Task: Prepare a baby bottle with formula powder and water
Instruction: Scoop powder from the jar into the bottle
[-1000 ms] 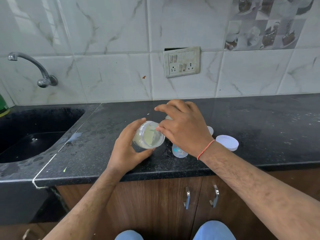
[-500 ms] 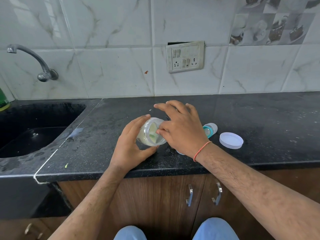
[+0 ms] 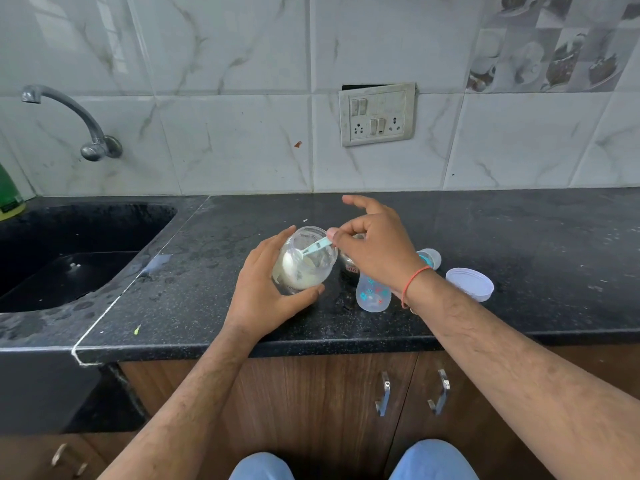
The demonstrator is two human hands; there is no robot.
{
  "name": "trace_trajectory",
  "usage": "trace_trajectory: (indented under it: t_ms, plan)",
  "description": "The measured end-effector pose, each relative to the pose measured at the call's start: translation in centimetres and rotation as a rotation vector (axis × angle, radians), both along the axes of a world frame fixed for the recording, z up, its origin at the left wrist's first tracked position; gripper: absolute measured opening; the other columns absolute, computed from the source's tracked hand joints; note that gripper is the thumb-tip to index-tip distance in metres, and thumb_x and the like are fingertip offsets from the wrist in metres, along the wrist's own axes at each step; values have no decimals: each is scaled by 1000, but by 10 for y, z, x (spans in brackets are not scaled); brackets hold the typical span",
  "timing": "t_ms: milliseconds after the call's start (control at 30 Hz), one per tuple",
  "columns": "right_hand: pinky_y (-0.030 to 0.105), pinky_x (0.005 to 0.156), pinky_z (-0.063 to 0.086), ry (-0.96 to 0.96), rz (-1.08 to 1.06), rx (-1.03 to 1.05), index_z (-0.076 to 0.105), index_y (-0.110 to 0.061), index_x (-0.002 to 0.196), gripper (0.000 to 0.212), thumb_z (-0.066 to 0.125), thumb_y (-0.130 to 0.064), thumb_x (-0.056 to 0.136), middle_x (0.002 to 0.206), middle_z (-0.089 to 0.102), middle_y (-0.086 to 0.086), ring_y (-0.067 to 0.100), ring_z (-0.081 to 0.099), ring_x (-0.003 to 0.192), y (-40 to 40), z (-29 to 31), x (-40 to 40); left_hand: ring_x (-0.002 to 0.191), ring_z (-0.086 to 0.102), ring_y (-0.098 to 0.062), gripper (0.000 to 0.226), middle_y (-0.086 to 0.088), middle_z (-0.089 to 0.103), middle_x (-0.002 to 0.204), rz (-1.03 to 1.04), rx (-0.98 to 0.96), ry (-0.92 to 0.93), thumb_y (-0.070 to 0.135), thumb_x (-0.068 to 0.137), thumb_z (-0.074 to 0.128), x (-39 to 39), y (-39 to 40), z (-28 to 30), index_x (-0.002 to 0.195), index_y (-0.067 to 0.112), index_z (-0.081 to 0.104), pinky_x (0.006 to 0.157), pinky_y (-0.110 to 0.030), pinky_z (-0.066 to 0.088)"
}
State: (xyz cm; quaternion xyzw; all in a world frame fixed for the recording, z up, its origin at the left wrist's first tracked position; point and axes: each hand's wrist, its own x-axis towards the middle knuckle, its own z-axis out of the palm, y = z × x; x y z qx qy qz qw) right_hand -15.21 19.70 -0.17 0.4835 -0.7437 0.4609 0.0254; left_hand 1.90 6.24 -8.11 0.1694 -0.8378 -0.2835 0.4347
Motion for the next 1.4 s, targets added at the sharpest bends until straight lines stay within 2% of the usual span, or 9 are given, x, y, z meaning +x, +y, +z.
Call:
trace_trajectory:
  t_ms: [167,267,367,600,867,1067,1200,1333,1400]
  plan:
    - [39,120,38,-180,30,-29,87,-17,85,20,78,-32,95,151,55,-12,4,51,140,7,12,-16,146,54,-8,103,27,59,150,14,52,0,57,71,95,0,0,0,161,38,50,119,-52,50]
    - [43,118,43,-213,38,-44,87,-16,86,20,78,-32,95,137,56,-17,3,51,139,9,13,-23,146,56,-9,101,26,61,150,-2,82,14,56,71,96,0,-1,-1,160,39,51,119,-53,51]
    - [45,118,43,-235,31,-49,87,-20,88,17,78,-32,96,148,56,-12,4,52,138,9,13,-27,143,58,-6,99,25,63,148,-13,107,25,53,71,96,1,0,-1,158,41,52,116,-52,54]
    - [22,107,31,-61,-36,-73,87,-18,87,16,80,-31,94,151,56,-7,6,48,139,14,14,-29,136,62,3,92,23,67,145,-41,109,16,37,74,102,2,1,1,154,41,57,112,-42,57]
    - [23,106,28,-4,-45,-71,87,-20,90,16,80,-34,94,150,56,-8,13,42,144,15,13,-30,135,62,3,92,23,67,143,-54,106,17,39,74,102,2,1,0,151,52,52,112,-42,57]
    - [24,105,32,-20,-30,-63,87,-21,90,15,81,-35,93,146,58,-10,9,46,138,15,15,-32,134,62,4,87,28,66,141,-46,102,14,54,70,95,4,3,3,141,73,48,112,-43,57]
    - [6,92,36,-36,-29,-34,87,-20,92,15,81,-34,93,139,62,-10,2,55,123,16,18,-33,139,61,-4,95,25,66,144,-45,121,-22,55,71,95,2,0,0,156,51,52,116,-47,54]
    - [30,107,45,-83,-18,-41,87,-23,89,12,82,-34,92,136,62,-12,5,57,125,15,17,-33,141,60,-6,102,23,66,146,-39,131,-52,57,71,94,1,-2,-1,162,40,51,118,-48,53]
    - [33,110,44,-59,-28,-41,87,-24,88,12,82,-34,92,135,63,-12,6,58,127,14,17,-33,141,60,-6,103,23,66,146,-34,132,-56,57,70,93,1,-1,-1,162,40,50,117,-48,53]
